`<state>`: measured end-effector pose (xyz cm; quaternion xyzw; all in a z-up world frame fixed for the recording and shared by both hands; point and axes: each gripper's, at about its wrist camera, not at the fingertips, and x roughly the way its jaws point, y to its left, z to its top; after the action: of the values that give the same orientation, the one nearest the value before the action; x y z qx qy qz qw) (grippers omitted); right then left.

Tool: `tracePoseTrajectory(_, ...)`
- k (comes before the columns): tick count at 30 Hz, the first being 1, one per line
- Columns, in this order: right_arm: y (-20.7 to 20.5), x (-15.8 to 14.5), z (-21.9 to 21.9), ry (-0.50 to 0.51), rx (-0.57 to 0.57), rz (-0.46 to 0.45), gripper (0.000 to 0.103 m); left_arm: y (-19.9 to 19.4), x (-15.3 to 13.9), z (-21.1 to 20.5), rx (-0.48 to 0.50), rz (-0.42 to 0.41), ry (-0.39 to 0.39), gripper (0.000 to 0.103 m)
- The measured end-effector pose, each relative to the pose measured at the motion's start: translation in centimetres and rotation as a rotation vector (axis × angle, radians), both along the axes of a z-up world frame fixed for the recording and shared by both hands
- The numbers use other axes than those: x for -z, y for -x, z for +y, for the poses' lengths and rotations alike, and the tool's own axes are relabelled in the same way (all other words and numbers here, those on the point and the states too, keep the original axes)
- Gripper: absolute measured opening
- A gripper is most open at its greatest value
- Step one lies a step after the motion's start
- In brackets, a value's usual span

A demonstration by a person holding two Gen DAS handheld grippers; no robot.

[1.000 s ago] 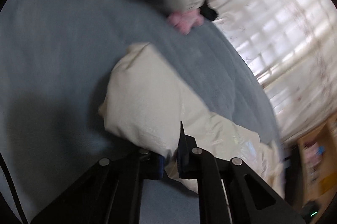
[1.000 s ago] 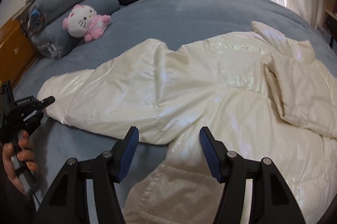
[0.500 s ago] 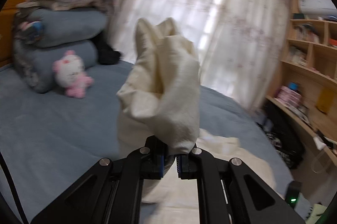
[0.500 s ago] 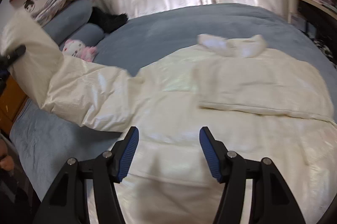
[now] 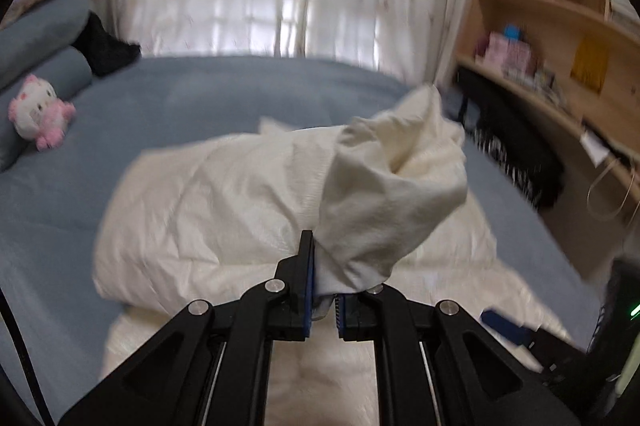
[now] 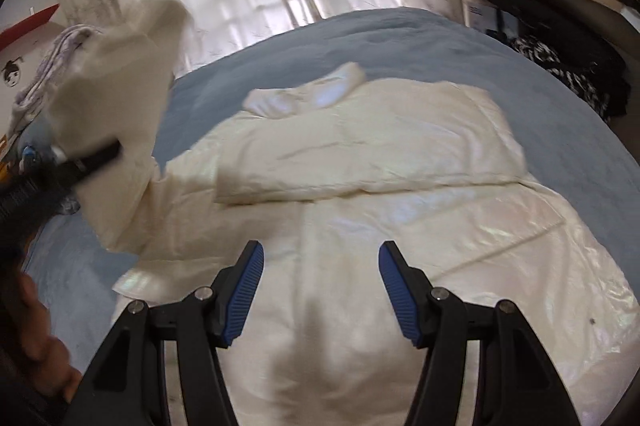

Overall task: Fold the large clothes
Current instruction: 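Fold the held sleeve across the jacket body with the left gripper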

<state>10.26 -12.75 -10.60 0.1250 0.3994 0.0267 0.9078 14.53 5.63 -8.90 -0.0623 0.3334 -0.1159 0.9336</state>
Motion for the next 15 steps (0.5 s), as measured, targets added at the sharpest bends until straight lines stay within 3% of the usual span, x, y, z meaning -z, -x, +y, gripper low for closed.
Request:
tracePoseTrajectory(2,0.2,0.5,-1.0,-0.012,0.010,0.006,0.060,0.7,2.0,-1.7,0.006,0.055,-0.024,0.007)
tracePoseTrajectory(7,0.2,1.6,-2.7,-0.077,0.023,0.029,0.060,0.7,3.9,-4.0,0.016,0.126,-0.082,0.009)
tracePoseTrajectory(15,-0.4,3.3,-4.0,-0.214,0.018,0.077,0.060,0.5,6.4,-2.2,0.058,0.275,-0.042,0.011)
